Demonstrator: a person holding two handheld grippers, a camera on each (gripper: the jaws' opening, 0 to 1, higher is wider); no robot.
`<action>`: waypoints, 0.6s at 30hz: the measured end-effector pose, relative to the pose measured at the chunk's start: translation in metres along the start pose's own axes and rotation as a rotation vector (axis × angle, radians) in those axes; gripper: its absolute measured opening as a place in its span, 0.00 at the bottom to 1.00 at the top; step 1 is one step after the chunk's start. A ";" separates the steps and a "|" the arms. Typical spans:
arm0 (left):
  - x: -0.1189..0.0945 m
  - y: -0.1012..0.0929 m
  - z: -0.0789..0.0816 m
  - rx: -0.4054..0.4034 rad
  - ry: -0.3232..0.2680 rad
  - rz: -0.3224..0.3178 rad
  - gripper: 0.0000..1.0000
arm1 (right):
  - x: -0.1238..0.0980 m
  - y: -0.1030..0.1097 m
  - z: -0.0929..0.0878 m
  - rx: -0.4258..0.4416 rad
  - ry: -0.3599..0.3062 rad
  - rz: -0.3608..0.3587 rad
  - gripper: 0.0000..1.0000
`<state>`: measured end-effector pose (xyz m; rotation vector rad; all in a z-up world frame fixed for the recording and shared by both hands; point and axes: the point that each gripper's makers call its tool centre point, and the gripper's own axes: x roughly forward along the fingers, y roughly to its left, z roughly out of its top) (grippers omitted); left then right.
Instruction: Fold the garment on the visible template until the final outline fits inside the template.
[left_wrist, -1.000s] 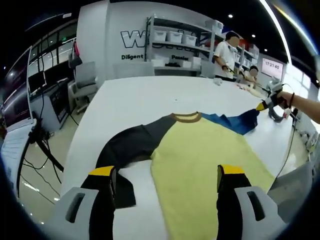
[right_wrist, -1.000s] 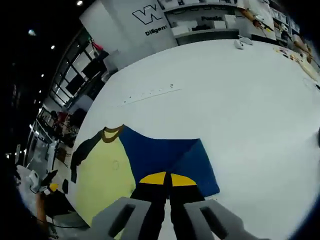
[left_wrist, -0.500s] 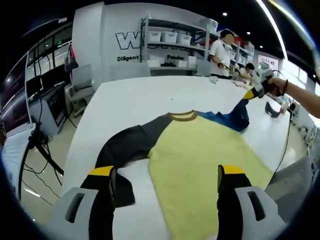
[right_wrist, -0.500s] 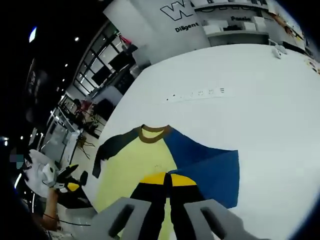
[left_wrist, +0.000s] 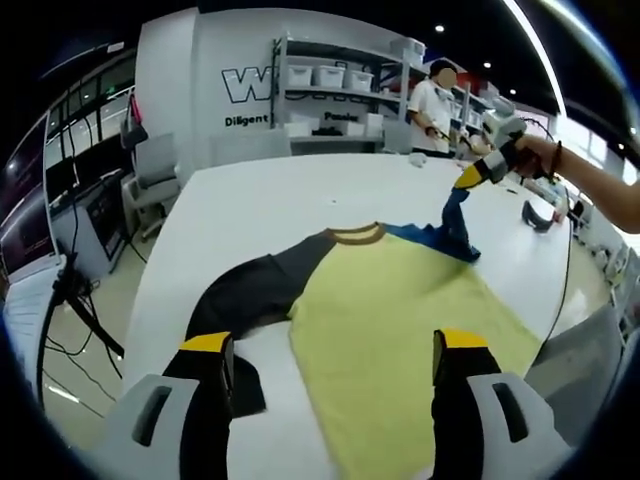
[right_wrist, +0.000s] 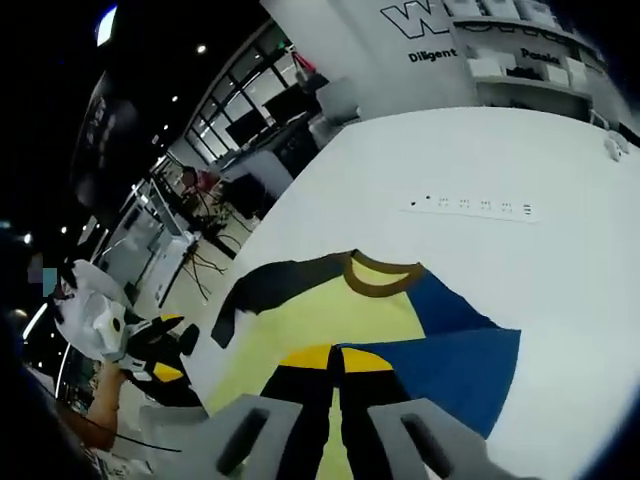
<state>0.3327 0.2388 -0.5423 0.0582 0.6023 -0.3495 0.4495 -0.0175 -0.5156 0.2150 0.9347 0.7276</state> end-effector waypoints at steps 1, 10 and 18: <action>0.000 0.000 0.000 -0.002 0.001 -0.001 0.82 | 0.005 0.005 0.001 -0.003 0.004 0.010 0.00; -0.001 0.000 0.001 0.002 0.000 -0.011 0.80 | 0.037 0.034 0.007 -0.031 0.036 0.055 0.00; 0.001 -0.002 0.002 0.014 0.002 -0.029 0.76 | 0.061 0.049 0.015 -0.058 0.066 0.073 0.00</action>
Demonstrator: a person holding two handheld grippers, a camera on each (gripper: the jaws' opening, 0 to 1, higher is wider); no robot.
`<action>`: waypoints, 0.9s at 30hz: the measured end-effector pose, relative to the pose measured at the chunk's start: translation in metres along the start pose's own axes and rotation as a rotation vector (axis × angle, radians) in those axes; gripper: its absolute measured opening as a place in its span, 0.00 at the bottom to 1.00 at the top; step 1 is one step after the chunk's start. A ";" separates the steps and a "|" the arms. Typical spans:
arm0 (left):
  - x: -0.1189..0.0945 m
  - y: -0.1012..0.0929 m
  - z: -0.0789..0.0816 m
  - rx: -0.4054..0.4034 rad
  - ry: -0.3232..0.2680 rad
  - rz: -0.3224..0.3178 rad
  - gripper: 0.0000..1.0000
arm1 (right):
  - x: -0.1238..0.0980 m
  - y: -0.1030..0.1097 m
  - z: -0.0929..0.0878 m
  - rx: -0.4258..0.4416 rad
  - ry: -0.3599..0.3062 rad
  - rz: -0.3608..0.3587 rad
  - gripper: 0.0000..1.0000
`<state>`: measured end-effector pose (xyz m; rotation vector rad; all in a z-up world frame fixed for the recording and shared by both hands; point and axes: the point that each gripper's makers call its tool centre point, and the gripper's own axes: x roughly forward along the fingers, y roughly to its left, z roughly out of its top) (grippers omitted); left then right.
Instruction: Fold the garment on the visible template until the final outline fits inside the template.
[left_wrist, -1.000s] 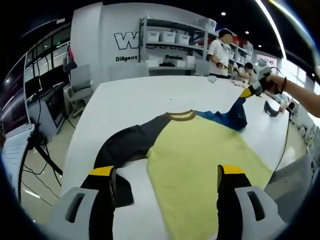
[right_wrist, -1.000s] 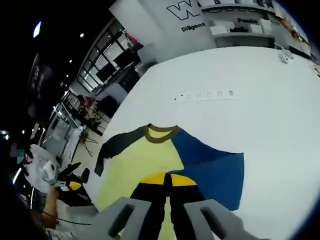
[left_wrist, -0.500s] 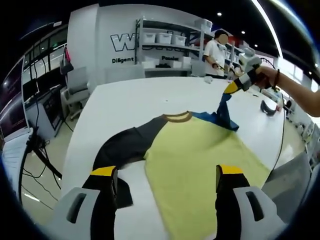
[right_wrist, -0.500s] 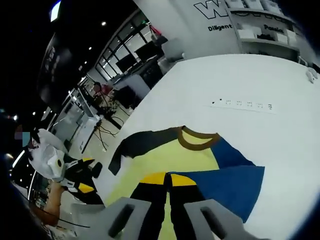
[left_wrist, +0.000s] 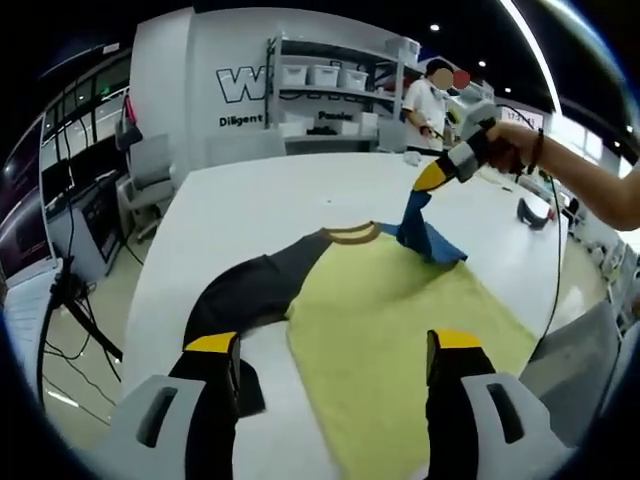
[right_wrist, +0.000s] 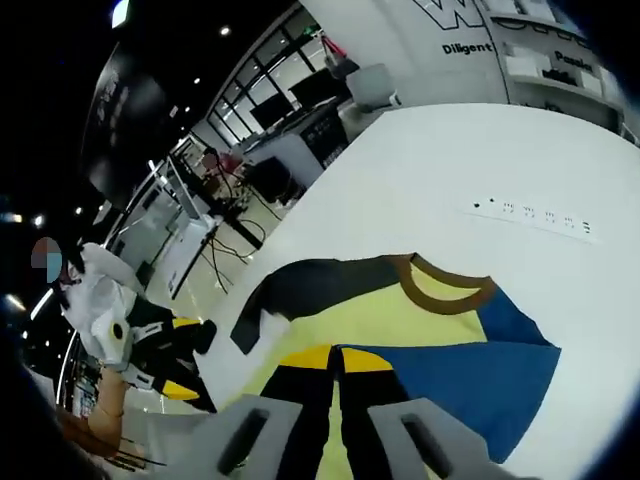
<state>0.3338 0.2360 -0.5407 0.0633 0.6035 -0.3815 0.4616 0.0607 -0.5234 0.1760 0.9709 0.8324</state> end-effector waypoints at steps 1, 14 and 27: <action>0.001 0.000 0.000 0.001 0.001 -0.001 0.76 | 0.003 0.002 0.001 -0.005 0.002 0.001 0.00; 0.008 0.001 0.001 0.017 0.014 -0.018 0.73 | 0.053 0.032 0.004 -0.067 0.045 -0.008 0.00; 0.045 0.001 0.004 0.069 0.048 -0.059 0.68 | 0.101 0.020 -0.014 -0.016 0.134 0.003 0.00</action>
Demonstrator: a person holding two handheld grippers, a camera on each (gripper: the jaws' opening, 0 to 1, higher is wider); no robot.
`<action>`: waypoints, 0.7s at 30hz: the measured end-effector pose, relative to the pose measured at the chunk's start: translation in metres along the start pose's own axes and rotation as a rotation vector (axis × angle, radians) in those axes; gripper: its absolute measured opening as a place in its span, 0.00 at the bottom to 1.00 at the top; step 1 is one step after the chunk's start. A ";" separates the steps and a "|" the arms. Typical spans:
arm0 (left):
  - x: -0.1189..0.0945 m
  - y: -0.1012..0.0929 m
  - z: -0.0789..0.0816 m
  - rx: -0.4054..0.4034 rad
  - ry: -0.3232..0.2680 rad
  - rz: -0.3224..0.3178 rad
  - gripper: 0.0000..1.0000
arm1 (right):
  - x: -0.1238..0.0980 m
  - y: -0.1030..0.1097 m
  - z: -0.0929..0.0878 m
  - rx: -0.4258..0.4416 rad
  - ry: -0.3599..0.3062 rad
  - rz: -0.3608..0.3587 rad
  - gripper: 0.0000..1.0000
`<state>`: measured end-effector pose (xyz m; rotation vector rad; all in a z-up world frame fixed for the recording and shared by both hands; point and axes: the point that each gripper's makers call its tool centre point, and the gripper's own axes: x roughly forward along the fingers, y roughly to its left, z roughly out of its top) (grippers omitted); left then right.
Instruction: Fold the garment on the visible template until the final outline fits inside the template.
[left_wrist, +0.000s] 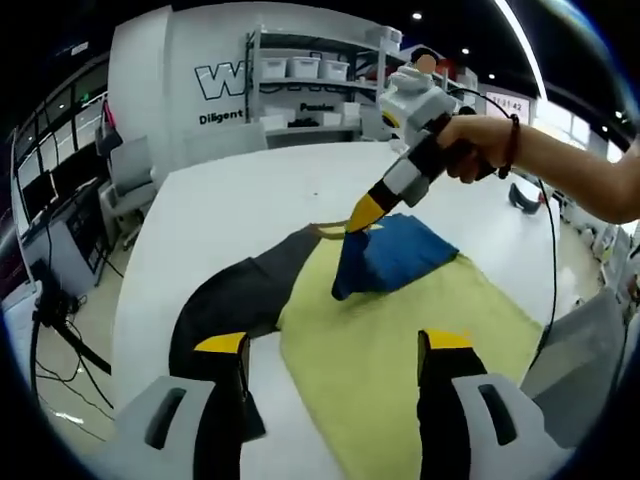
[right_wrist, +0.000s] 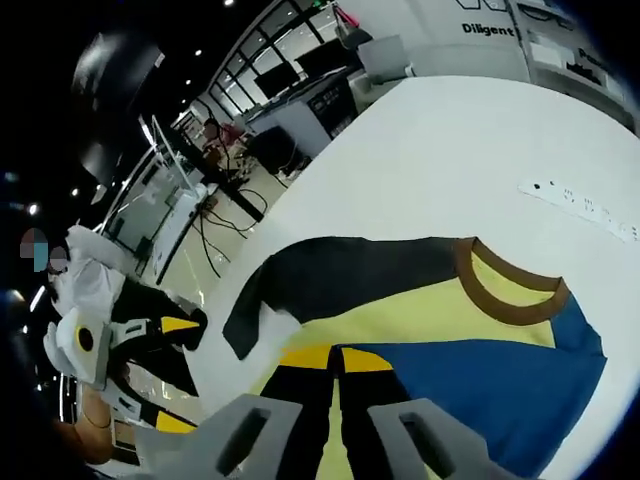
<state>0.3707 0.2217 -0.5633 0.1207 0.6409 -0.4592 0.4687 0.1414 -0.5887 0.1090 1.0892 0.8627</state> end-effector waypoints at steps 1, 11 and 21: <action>0.003 0.000 0.000 0.003 0.004 -0.004 0.66 | 0.003 -0.001 0.000 0.001 0.005 -0.001 0.00; 0.051 -0.002 0.006 0.021 0.023 -0.063 0.61 | 0.034 -0.008 0.005 0.001 0.040 0.027 0.00; 0.100 0.000 -0.001 -0.008 0.062 -0.105 0.51 | 0.060 -0.029 0.010 -0.015 0.055 -0.003 0.00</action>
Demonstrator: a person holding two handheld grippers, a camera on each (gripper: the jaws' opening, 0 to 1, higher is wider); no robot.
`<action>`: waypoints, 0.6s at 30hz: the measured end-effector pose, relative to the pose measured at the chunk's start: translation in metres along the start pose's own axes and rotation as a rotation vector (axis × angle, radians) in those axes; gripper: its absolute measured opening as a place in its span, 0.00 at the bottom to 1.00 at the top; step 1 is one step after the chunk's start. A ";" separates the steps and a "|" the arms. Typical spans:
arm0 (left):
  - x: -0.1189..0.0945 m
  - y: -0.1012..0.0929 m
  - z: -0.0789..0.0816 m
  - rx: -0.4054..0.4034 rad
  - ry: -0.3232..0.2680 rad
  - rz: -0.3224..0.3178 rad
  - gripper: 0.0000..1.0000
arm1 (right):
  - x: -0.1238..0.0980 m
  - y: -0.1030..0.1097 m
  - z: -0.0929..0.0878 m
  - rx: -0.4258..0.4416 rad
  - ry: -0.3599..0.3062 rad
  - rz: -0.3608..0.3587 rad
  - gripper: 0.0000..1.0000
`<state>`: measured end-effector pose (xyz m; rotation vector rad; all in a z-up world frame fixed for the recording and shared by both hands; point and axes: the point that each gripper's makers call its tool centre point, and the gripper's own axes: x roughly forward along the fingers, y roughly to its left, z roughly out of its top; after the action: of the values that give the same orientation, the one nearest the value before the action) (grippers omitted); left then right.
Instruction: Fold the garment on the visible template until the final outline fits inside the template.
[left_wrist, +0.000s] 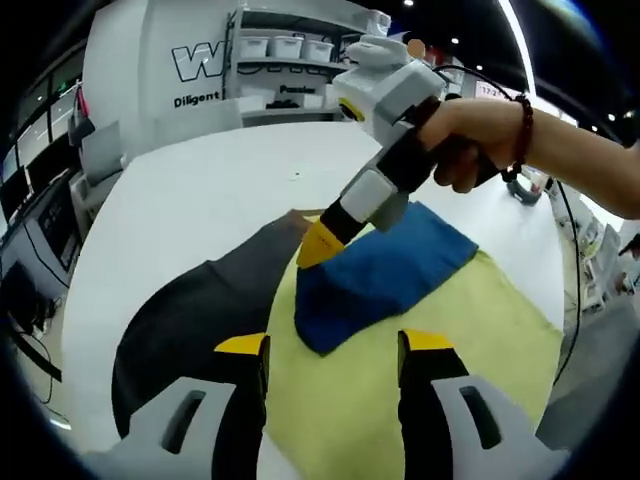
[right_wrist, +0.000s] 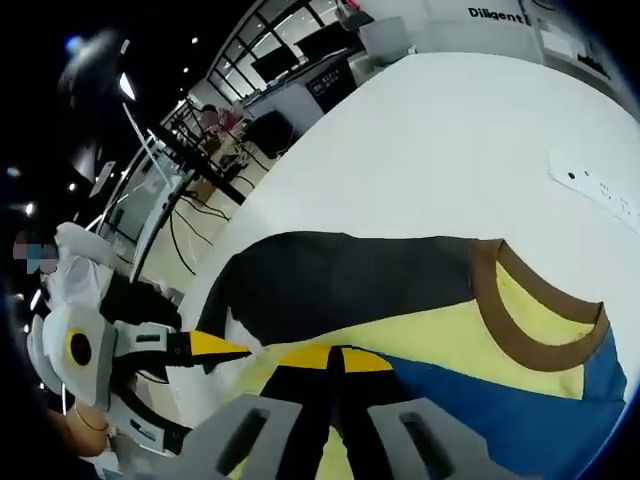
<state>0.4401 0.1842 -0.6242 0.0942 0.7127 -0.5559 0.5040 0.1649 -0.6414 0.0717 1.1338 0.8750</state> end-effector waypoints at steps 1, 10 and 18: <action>0.004 0.000 -0.001 -0.009 0.006 -0.003 0.49 | 0.003 -0.003 0.000 -0.002 0.001 -0.006 0.00; 0.023 0.008 -0.014 -0.107 0.036 0.036 0.33 | 0.011 -0.017 0.008 0.026 -0.062 -0.023 0.00; 0.032 0.007 -0.020 -0.162 0.055 0.041 0.28 | -0.008 -0.031 0.007 0.038 -0.154 -0.051 0.15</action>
<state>0.4518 0.1815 -0.6603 -0.0265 0.8045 -0.4560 0.5261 0.1419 -0.6468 0.1390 1.0045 0.7894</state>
